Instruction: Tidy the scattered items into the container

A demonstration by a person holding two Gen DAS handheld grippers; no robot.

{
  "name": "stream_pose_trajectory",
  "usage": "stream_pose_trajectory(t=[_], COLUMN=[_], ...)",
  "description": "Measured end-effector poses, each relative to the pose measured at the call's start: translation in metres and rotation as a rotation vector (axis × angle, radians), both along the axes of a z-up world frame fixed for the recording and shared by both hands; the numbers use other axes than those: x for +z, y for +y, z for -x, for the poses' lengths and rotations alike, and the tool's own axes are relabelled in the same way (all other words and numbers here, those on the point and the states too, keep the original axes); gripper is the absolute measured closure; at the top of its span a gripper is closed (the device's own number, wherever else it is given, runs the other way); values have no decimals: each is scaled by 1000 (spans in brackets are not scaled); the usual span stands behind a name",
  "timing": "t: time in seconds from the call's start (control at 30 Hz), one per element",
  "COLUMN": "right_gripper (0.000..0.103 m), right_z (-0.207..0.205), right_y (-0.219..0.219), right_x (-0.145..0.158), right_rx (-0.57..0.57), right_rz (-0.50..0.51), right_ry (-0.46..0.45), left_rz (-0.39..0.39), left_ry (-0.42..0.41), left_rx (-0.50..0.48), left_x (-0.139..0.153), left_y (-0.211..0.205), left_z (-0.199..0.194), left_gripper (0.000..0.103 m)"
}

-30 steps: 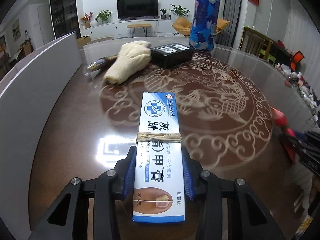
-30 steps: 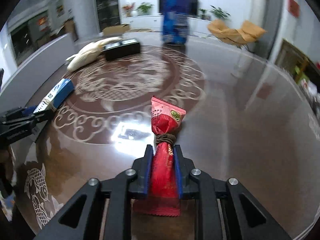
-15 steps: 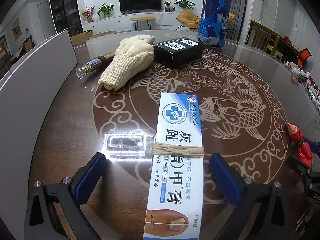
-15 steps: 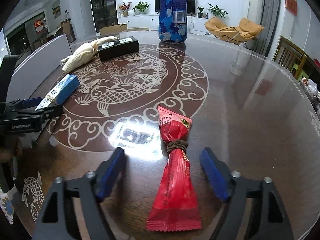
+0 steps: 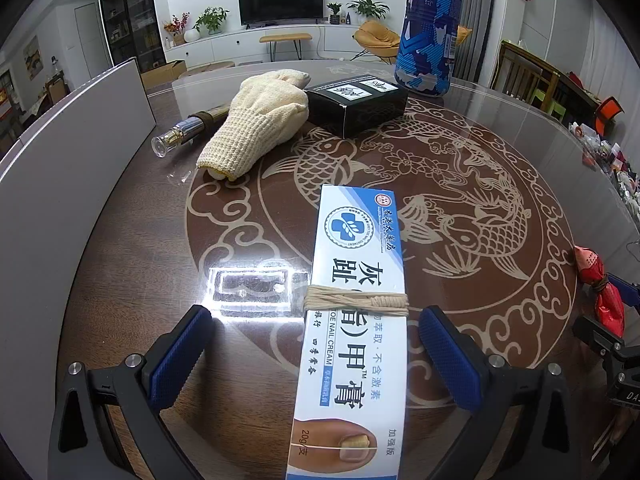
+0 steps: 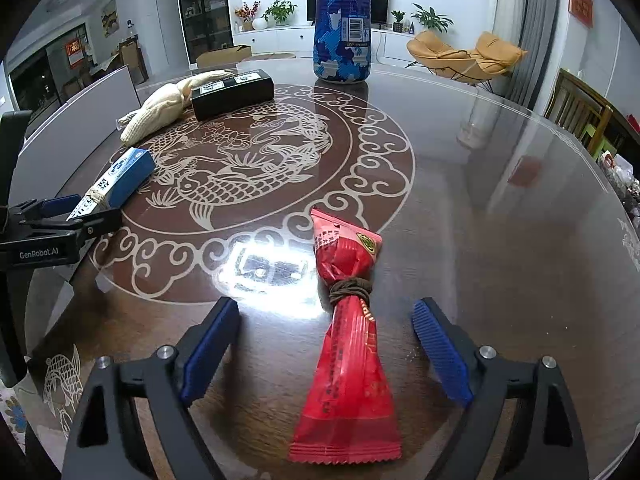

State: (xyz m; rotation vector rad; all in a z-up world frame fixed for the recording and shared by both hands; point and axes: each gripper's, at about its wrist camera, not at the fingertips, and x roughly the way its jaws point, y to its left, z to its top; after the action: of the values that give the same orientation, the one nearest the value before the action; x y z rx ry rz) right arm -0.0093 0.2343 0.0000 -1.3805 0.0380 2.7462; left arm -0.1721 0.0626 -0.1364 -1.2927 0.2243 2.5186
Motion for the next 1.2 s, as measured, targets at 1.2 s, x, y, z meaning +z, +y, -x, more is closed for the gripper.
stream_pose_trajectory(t=[1.2], right_gripper=[10], right_z=[3], right_y=[1], right_x=[-1], right_rx=[-9], right_rz=[0], right_ry=[-5], left_rz=[0], left_ry=[0], left_rx=[0], left_x=[0], left_y=[0], left_z=[-1], left_gripper=[0])
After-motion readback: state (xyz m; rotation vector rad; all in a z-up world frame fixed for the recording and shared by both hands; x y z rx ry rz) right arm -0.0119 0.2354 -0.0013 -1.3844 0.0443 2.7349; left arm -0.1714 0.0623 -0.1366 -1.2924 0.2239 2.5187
